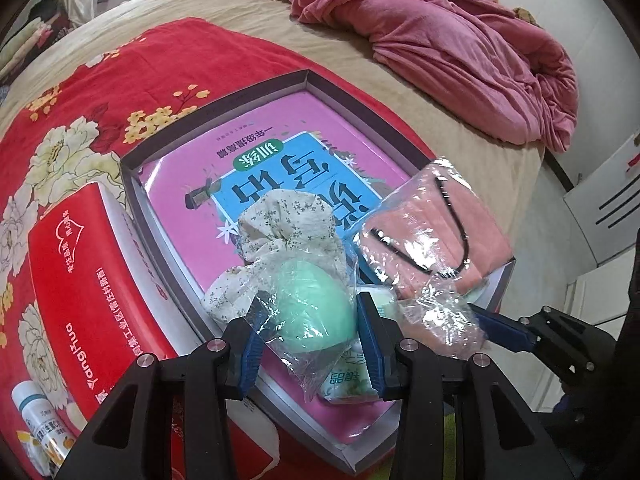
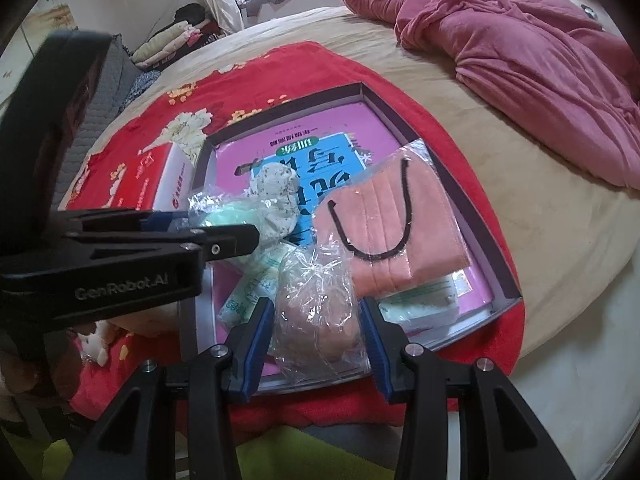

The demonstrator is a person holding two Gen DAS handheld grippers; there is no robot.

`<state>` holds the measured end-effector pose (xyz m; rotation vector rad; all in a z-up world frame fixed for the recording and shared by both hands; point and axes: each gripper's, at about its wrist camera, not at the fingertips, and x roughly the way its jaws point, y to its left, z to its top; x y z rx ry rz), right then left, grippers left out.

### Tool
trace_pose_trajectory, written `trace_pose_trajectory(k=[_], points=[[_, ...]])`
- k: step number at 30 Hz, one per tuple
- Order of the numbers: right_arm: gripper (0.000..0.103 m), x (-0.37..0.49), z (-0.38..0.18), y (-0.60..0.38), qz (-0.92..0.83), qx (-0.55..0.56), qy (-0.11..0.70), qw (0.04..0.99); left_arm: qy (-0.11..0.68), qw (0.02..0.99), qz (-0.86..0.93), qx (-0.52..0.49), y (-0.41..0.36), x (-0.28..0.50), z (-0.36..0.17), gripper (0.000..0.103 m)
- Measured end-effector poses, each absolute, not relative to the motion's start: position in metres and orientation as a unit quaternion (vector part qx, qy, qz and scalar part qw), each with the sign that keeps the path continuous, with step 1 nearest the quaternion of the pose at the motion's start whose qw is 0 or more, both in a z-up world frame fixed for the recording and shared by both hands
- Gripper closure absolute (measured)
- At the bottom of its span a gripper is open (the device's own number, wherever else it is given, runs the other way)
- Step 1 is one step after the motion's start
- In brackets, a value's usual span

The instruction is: Organize soft objects

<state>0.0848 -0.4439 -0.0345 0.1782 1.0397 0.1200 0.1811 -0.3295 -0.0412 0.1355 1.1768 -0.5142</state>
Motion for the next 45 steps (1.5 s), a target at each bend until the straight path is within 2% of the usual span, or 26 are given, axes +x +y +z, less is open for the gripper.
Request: trace_pose_trajectory(k=[13, 21, 32, 42, 45], points=[[0.057, 0.088, -0.041, -0.437, 0.054, 0.056, 0.502, 0.862, 0.547, 0.802, -0.236, 0.053, -0.324, 0.184, -0.038, 0.058], [0.049, 0.086, -0.033, -0.437, 0.054, 0.048, 0.49, 0.869, 0.544, 0.803, -0.238, 0.051, -0.325, 0.184, -0.035, 0.058], [0.049, 0.076, -0.006, -0.452, 0.052, 0.06, 0.463, 0.883, 0.534, 0.803, -0.258, 0.049, -0.343, 0.188, -0.026, 0.058], [0.048, 0.075, -0.009, -0.461, 0.038, 0.066, 0.468, 0.88, 0.548, 0.795, -0.255, 0.062, -0.356, 0.194, -0.041, 0.057], [0.048, 0.075, -0.009, -0.464, 0.028, 0.065, 0.47, 0.88, 0.549, 0.794, -0.255, 0.063, -0.357, 0.195, -0.042, 0.054]])
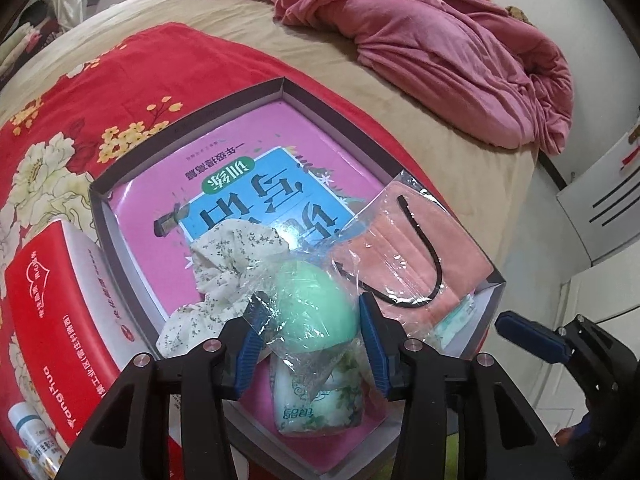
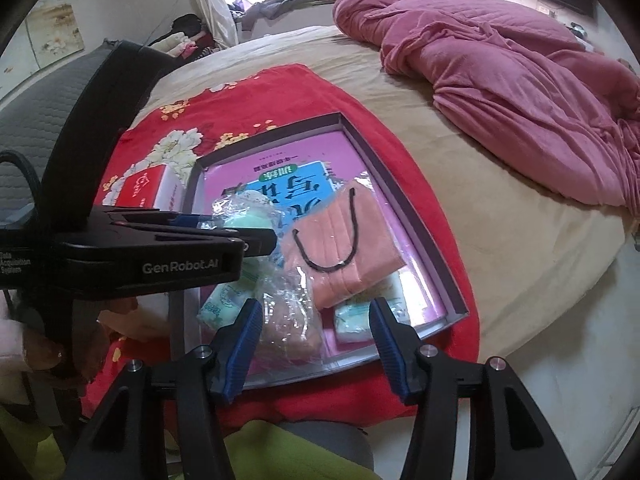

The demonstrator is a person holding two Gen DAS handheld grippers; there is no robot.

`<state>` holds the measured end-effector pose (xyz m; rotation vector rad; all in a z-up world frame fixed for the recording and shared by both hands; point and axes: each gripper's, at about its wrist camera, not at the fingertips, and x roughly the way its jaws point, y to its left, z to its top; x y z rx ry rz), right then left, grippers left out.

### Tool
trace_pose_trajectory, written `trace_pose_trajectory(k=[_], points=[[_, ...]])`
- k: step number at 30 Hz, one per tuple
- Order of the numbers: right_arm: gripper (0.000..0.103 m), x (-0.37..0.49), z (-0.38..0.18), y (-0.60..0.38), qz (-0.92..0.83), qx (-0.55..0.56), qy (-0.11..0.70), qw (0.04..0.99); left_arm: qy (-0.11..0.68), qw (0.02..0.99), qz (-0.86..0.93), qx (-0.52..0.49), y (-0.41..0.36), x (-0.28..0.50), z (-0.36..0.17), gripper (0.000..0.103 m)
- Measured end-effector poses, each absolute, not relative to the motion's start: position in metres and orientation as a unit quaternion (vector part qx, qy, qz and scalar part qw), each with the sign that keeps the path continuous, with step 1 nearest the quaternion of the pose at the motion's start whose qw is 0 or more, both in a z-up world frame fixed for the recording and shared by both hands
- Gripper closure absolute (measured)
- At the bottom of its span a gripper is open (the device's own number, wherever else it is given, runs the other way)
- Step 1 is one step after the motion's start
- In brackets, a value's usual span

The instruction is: Organize soft objects

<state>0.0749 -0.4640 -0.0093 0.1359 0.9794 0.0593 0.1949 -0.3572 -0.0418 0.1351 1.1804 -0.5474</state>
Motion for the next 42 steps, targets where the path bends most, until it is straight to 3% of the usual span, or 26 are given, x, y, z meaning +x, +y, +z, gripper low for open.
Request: trace_pose_trajectory(k=[16, 26, 42], points=[[0.044, 0.07, -0.001, -0.473, 0.004, 0.069, 0.461, 0.885, 0.543, 0.796, -0.26, 0.059, -0.355, 0.19, -0.035, 0.042], [0.039, 0.065, 0.016, -0.474, -0.013, 0.07, 0.444, 0.893, 0.518, 0.814, -0.256, 0.059, -0.342, 0.175, -0.005, 0.029], [0.034, 0.059, 0.047, -0.463, -0.037, 0.077, 0.413, 0.907, 0.479, 0.845, -0.237, 0.027, -0.289, 0.136, 0.045, 0.025]])
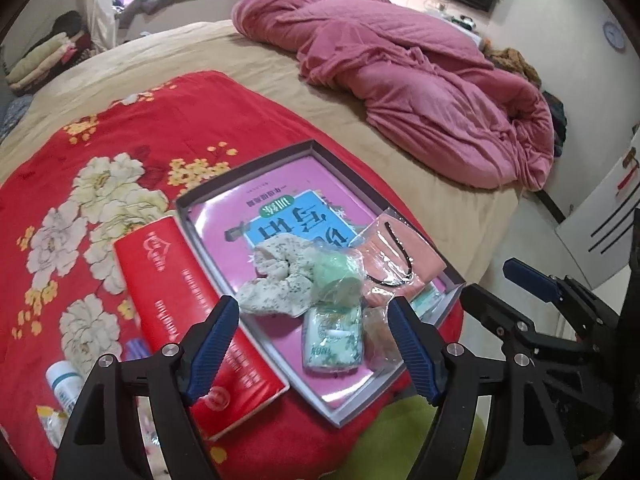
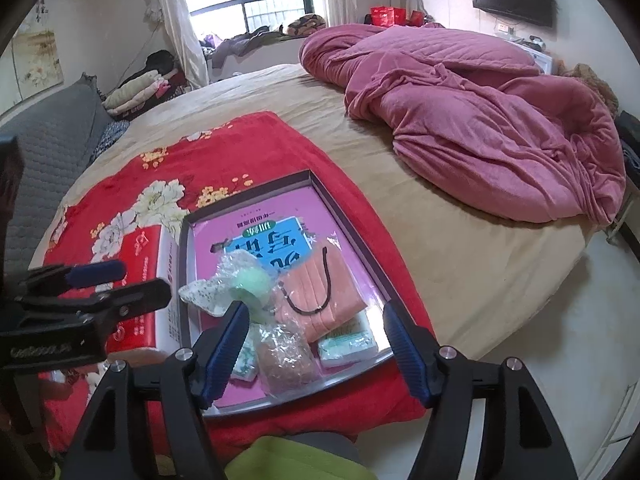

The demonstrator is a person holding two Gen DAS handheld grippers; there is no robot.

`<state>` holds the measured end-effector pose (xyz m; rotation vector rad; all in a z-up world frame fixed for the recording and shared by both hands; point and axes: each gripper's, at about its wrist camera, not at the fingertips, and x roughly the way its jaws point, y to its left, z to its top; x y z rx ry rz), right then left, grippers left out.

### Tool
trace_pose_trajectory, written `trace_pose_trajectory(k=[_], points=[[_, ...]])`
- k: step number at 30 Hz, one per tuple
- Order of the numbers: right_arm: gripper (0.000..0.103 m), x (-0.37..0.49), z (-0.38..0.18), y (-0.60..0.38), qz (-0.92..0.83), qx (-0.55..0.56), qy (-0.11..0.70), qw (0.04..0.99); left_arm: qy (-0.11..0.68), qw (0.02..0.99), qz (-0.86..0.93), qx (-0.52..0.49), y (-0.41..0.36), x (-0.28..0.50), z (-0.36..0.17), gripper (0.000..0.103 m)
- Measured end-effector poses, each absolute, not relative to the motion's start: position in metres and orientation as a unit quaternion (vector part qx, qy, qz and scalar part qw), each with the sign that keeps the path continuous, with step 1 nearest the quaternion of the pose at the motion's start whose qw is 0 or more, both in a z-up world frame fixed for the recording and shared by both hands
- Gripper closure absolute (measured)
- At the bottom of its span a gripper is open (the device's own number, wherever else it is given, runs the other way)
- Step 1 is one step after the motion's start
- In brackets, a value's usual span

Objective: Organize soft objects
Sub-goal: 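Move both open grippers back toward the remaining items on the bedspread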

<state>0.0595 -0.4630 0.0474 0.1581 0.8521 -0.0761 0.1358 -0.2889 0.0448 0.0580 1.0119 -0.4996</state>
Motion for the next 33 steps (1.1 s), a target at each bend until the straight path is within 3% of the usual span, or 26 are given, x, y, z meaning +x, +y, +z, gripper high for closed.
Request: trace_pose_trajectory(k=[18, 33], points=[[0.025, 0.05, 0.084, -0.426, -0.03, 0.075, 0.376, 0.923, 0.454, 0.868, -0.201, 0.008, -0.223, 0.104, 0.07, 0.024], [0.023, 0.045, 0.105, -0.36, 0.021, 0.043, 0.363, 0.931, 0.439, 0.884, -0.159, -0.024, -0.151, 0.081, 0.088, 0.024]])
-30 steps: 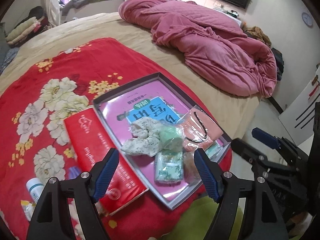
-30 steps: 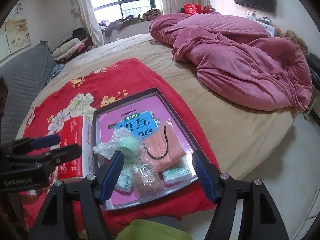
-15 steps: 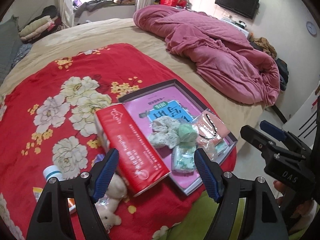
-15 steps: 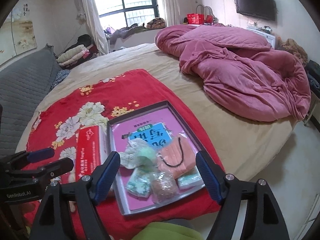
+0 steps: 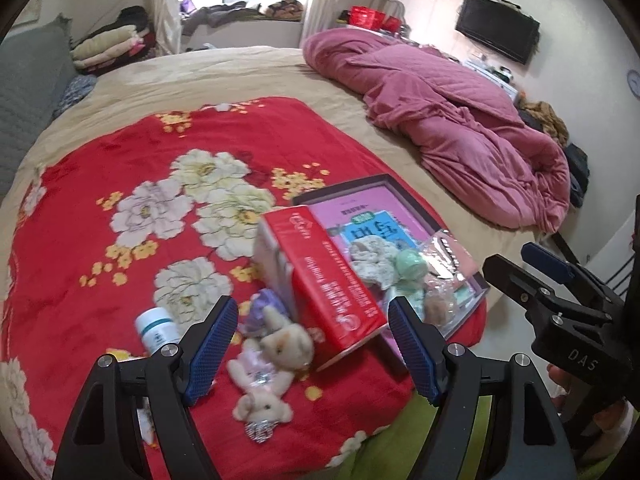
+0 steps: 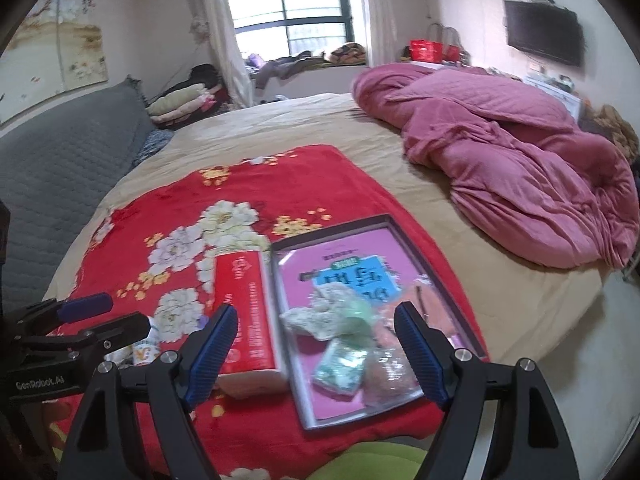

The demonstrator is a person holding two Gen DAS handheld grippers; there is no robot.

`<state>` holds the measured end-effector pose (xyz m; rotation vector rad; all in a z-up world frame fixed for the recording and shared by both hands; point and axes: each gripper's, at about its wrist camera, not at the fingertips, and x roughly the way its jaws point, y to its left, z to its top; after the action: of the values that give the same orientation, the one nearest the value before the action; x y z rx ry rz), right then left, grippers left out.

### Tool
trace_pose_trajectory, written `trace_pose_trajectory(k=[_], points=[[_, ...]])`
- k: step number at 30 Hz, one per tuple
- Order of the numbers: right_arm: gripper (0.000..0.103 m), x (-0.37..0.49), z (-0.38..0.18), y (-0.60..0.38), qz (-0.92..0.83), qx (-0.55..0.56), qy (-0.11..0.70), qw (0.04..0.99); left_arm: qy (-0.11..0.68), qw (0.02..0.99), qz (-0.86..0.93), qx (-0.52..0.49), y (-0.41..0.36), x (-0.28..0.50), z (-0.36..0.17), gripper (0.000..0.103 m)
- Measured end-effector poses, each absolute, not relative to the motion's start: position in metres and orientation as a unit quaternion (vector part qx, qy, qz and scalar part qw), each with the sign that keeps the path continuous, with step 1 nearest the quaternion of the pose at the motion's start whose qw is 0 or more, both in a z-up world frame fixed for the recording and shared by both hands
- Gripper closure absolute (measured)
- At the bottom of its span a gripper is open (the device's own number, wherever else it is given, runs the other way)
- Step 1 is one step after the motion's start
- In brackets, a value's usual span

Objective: Organize soft objects
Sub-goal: 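Move both open grippers back toward the remaining items on the bedspread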

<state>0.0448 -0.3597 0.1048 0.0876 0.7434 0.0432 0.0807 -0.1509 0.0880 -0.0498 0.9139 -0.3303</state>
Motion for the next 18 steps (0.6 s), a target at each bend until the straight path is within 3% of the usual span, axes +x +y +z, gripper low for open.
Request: trace_pose_trajectory(k=[18], points=[[0.023, 0.051, 0.097, -0.276, 0.098, -0.005, 0.37, 0.924, 0.454, 0.885, -0.045, -0.094, 0.0, 0.058, 0.058, 0.024]])
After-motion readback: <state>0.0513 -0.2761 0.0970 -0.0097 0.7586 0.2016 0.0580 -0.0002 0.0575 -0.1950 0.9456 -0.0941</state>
